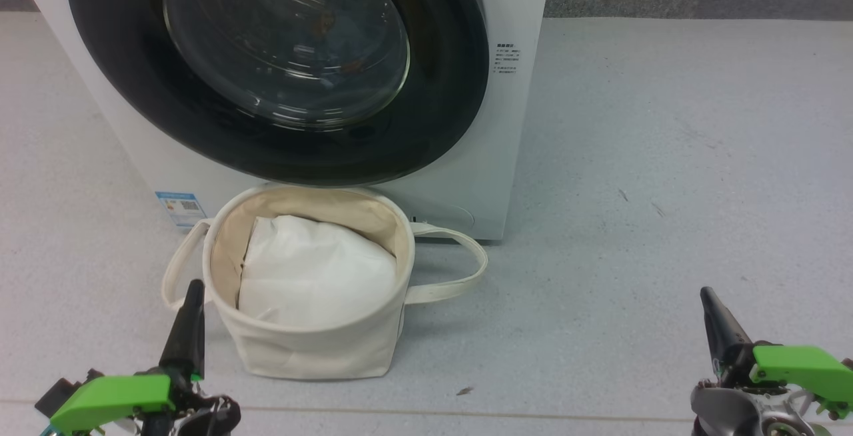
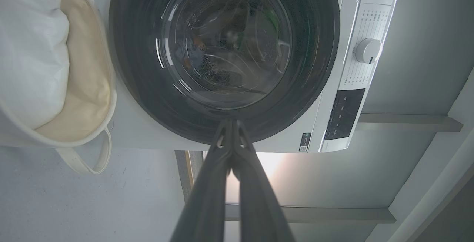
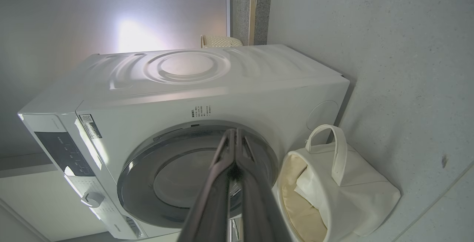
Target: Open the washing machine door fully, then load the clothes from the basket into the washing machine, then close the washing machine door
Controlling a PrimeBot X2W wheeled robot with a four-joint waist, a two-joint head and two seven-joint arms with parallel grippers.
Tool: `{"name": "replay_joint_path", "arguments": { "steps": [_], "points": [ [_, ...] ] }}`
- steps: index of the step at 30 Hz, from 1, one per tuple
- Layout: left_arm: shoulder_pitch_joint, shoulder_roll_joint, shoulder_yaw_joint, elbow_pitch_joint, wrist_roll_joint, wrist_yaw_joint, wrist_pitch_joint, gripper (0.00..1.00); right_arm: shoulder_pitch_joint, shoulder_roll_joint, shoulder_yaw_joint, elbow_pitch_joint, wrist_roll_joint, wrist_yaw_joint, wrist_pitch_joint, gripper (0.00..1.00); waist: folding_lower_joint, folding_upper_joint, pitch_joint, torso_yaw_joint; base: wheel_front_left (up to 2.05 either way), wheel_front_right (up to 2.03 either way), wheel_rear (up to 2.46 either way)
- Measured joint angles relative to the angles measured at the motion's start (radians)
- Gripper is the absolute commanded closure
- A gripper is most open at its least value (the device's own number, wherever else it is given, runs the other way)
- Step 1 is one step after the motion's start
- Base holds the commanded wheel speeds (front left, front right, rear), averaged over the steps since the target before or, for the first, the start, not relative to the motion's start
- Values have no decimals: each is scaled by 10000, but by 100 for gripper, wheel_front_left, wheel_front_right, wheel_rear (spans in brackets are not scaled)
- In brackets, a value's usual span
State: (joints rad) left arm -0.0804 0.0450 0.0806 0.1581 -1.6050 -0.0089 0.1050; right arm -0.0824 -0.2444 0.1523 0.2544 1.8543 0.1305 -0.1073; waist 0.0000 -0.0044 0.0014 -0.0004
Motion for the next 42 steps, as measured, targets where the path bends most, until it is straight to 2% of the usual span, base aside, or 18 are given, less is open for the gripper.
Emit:
{"name": "replay_joint_path", "arguments": {
  "steps": [42],
  "points": [
    [0, 0, 0, -8, 0, 0, 0, 100, -181, -913, 1206, -422, 1024, 0, -980, 100, 0, 0, 13, 2, 0, 0, 0]
  ]
}}
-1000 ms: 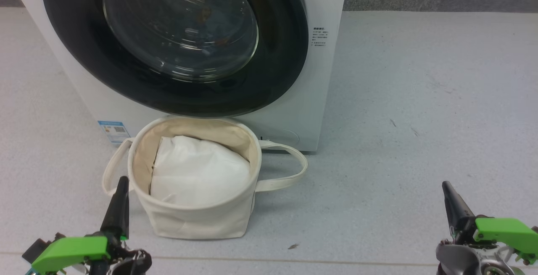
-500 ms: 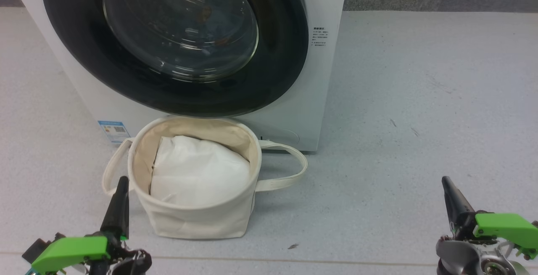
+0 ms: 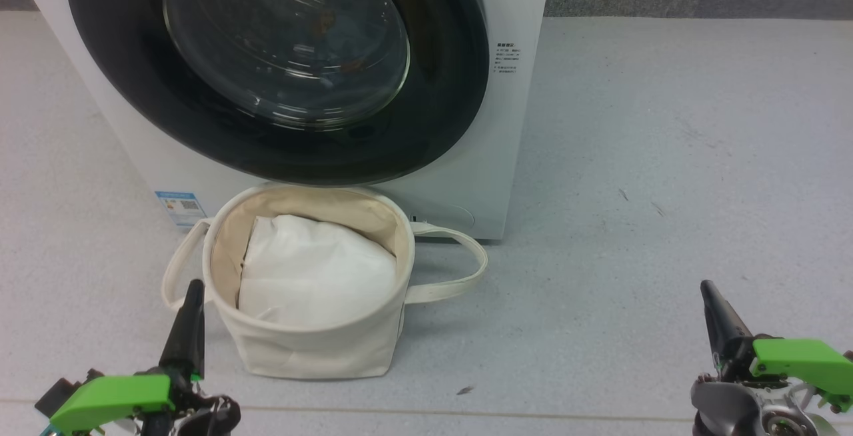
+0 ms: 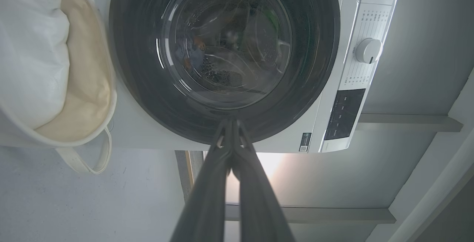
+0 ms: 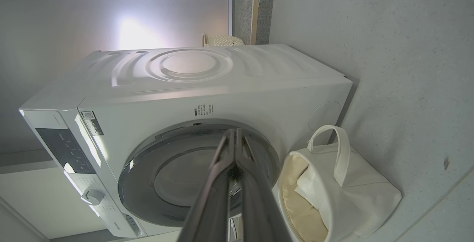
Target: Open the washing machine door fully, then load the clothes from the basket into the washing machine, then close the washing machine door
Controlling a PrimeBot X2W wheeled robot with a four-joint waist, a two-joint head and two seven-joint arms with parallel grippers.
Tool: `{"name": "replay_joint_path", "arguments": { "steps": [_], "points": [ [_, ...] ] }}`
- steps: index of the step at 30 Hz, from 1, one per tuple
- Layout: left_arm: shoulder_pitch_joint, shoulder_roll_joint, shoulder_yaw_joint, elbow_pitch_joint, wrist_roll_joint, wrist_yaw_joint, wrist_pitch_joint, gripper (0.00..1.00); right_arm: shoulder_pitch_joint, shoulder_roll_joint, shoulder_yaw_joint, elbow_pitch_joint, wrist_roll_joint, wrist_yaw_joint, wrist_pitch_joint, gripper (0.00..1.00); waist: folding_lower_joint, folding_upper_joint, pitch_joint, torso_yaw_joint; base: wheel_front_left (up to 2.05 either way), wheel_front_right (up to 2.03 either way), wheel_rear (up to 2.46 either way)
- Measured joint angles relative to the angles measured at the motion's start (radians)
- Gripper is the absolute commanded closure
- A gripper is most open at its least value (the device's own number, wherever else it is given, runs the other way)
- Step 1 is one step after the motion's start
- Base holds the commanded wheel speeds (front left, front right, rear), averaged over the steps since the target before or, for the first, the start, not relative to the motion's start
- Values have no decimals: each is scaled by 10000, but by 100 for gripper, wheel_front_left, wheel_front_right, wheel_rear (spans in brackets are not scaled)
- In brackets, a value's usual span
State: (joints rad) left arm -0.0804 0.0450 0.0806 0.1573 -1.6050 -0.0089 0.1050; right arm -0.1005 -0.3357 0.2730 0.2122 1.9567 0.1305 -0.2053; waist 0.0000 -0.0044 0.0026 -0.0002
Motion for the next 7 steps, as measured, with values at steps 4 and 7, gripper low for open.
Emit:
{"name": "replay_joint_path", "arguments": {
  "steps": [4, 7],
  "points": [
    [0, 0, 0, 0, 0, 0, 0, 100, -1, -96, 63, -36, 90, 0, -36, 100, 0, 0, 1, 0, 0, 0, 0],
    [0, 0, 0, 0, 0, 0, 0, 100, -1, -163, 100, -65, 123, 0, -90, 100, 0, 0, 2, 0, 0, 0, 0]
  ]
}}
